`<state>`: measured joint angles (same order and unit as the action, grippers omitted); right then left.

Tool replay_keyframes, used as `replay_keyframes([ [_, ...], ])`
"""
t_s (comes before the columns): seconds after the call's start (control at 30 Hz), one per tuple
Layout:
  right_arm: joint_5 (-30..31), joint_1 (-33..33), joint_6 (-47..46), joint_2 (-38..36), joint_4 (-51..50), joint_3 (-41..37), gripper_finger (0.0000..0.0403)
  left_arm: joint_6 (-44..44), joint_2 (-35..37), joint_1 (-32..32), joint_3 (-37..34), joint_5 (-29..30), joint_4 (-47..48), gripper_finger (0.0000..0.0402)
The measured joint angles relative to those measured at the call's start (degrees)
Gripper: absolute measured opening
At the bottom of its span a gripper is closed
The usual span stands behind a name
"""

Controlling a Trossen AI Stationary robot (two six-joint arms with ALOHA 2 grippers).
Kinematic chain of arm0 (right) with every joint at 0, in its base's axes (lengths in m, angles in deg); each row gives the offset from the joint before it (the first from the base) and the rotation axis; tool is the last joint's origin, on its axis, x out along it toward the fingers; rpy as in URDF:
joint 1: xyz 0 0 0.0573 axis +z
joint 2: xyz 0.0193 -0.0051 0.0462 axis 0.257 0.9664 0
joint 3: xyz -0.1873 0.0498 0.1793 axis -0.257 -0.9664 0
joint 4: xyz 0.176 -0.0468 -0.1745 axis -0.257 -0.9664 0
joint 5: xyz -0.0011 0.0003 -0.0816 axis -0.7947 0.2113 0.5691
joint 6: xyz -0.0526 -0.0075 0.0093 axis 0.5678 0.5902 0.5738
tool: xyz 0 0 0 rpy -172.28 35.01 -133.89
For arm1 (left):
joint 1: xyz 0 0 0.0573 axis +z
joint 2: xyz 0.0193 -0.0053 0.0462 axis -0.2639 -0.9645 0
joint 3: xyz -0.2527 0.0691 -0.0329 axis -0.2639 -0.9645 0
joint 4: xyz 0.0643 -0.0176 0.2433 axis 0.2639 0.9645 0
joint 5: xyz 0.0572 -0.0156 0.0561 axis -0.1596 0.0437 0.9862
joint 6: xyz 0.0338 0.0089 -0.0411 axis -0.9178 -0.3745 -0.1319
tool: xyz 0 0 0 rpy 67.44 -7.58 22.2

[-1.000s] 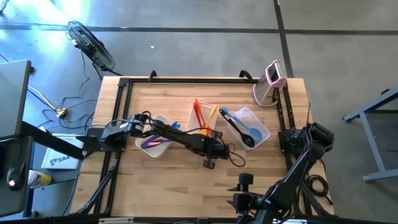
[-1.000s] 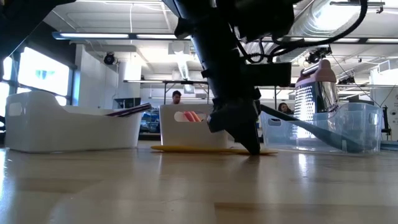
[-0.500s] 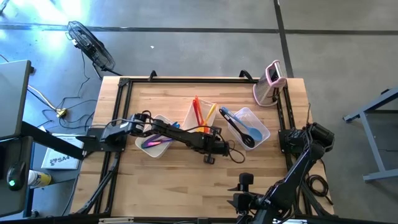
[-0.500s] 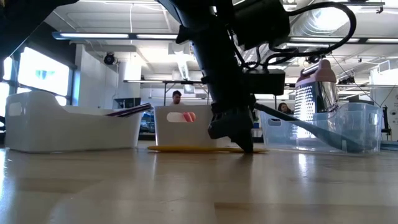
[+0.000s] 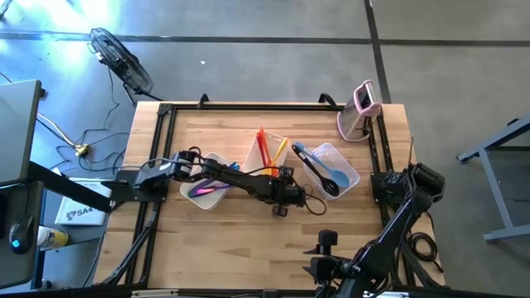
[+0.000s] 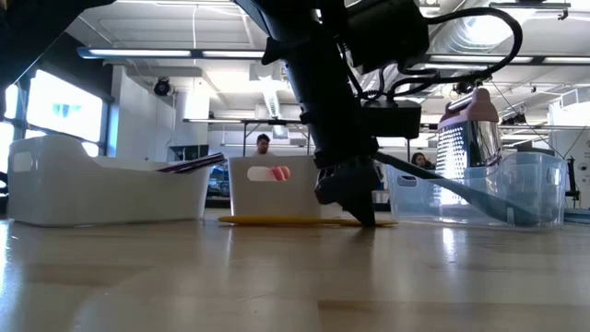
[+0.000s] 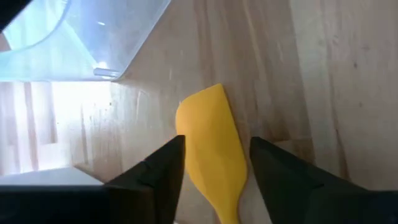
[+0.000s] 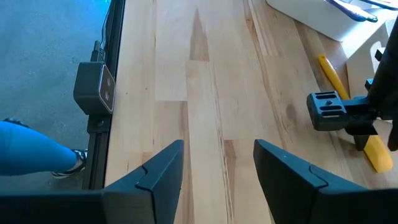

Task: Pick & Place Kitchen Items
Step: Put the yellow spatula into the right white bin

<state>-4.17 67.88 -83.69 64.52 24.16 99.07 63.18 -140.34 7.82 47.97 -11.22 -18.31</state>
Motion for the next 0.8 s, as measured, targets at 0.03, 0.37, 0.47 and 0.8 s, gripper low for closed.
replay_keyframes([
  [0.03, 0.02, 0.00, 0.00, 0.00, 0.01, 0.00, 0.0188, -0.02, 0.00, -0.02, 0.00, 0.37, 0.00, 0.0187],
  [0.37, 0.02, 0.00, 0.02, 0.00, 0.37, 0.00, 0.0188, 6.24, 0.20, 2.36, 0.04, -10.03, 1.50, 0.0207],
  [0.47, 0.01, 0.00, 0.09, 0.00, 0.37, 0.00, 0.0188, 9.51, 0.20, 3.65, 0.11, -13.47, 3.05, 0.0207],
  [0.8, 0.02, 0.00, 0.20, 0.00, 0.39, 0.00, 0.0188, 11.85, 0.17, 5.00, 0.07, -18.09, 3.78, 0.0207],
])
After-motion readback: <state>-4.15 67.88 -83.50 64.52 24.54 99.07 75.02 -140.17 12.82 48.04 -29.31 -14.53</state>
